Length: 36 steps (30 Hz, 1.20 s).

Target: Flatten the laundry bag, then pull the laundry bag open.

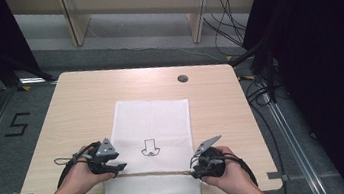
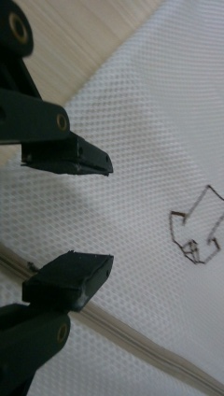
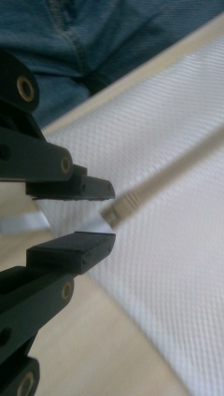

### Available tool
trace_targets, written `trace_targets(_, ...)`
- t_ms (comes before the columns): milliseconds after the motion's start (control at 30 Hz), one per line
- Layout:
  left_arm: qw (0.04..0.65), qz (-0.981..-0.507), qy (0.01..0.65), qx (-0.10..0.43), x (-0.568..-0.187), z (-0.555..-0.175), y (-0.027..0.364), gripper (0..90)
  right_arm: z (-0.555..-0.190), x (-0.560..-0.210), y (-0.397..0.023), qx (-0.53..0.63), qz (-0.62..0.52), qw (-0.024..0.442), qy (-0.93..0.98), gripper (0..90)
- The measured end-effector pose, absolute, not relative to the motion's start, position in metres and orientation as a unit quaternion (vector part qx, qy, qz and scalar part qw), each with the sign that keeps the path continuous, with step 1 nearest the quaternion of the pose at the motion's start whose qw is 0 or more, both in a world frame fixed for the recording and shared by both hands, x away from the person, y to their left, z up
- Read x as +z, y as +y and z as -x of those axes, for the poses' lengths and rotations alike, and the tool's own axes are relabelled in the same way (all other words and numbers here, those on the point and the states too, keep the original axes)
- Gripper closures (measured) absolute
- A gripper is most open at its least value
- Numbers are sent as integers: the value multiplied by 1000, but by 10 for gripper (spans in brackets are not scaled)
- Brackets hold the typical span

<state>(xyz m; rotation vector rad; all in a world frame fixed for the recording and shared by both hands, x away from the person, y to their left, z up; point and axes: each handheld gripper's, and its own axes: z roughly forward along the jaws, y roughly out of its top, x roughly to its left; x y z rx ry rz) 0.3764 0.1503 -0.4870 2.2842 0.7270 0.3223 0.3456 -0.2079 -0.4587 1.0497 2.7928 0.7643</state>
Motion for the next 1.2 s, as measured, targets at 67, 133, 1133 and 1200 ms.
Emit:
trace_targets(67,368,-878,280,125,-485,-375,147,437,-351,-459,-216,263,-358,40,895,646)
trace_targets(133,372,-876,279,129,-484,-373,144,398,-354,-460,-224,265,-367,42,891,609)
trace_targets(1133,404,-863,274,130,-484,-372,131,372,-361,-456,-245,259,-348,95,896,838)
trace_targets(1200,408,-862,270,130,-483,-372,129,377,-360,-457,-244,262,-334,90,901,829)
